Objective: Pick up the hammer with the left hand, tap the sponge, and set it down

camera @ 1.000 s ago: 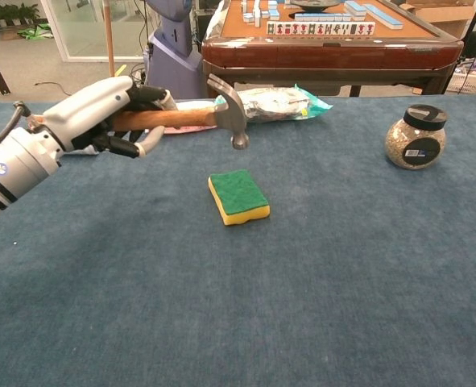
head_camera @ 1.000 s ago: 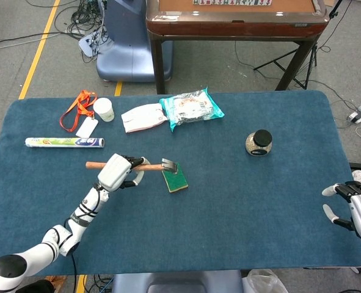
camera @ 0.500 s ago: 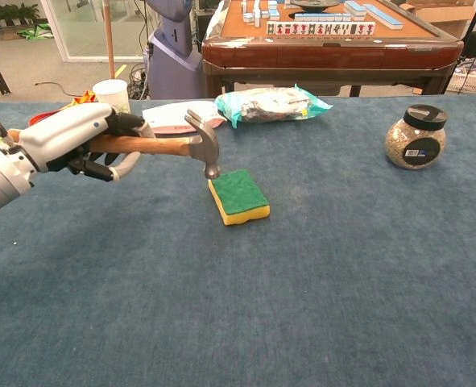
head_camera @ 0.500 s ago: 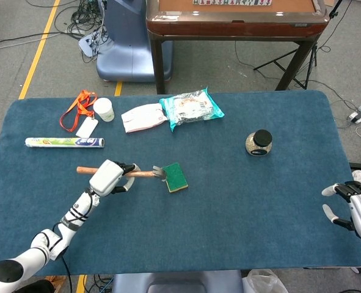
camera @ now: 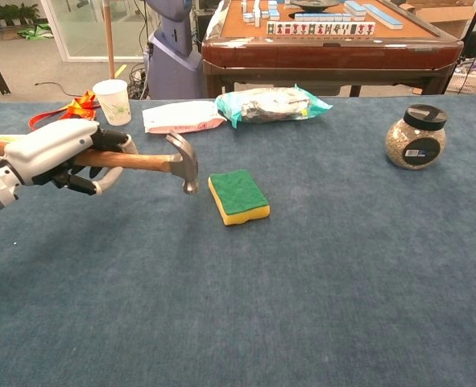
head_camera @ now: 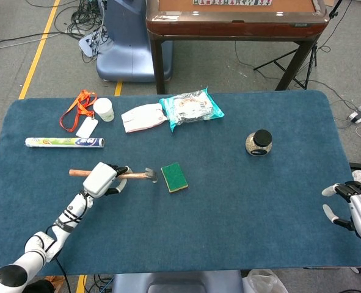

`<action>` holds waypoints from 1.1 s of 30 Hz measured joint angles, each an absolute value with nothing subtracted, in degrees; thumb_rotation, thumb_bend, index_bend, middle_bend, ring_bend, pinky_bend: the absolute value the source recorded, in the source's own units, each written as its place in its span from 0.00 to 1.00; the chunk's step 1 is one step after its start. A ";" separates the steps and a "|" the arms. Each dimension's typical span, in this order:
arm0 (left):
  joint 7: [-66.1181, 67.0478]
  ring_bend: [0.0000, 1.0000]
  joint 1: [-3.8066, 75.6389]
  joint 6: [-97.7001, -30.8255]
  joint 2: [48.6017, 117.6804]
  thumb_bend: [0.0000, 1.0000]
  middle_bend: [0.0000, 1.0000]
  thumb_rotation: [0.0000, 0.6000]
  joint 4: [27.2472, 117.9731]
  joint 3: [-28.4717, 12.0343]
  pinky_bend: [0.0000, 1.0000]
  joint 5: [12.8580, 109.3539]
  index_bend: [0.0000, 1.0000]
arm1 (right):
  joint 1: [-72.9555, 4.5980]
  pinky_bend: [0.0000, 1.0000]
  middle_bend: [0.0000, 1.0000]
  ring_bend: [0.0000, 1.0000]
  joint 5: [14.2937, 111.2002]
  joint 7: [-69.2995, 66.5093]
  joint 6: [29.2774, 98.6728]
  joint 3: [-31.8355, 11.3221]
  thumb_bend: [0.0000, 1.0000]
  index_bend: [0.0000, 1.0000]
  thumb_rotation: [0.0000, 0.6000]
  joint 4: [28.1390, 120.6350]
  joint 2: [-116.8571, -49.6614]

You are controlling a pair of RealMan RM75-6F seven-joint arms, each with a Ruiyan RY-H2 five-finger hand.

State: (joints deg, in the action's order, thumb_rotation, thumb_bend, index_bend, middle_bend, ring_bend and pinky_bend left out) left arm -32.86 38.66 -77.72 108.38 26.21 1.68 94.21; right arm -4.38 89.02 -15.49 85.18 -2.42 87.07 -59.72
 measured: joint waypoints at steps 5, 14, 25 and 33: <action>-32.04 0.33 38.49 -75.42 107.87 0.47 0.39 1.00 27.62 1.78 0.55 93.70 0.34 | -4.45 0.26 0.45 0.39 89.07 -15.31 85.07 -2.38 0.32 0.46 1.00 87.14 -59.77; -29.29 0.01 38.66 -73.65 104.38 0.41 0.00 1.00 35.41 1.24 0.17 92.85 0.00 | -4.43 0.26 0.45 0.39 88.93 -15.58 85.08 -2.44 0.32 0.46 1.00 87.12 -59.68; -20.74 0.03 36.88 -71.85 94.93 0.41 0.00 1.00 52.52 0.32 0.15 90.09 0.11 | -4.12 0.26 0.45 0.39 88.95 -16.52 85.71 -2.51 0.32 0.46 1.00 86.83 -59.49; -12.99 0.04 31.46 -72.19 85.27 0.41 0.01 1.00 65.65 -1.44 0.15 84.24 0.19 | -4.22 0.26 0.45 0.39 89.72 -16.61 85.79 -2.33 0.32 0.46 1.00 86.71 -59.49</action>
State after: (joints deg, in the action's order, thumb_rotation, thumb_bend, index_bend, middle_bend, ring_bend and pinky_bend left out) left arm -12.99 31.46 -72.19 85.27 65.65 -1.44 84.24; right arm -4.22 89.72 -16.61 85.79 -2.33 86.71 -59.49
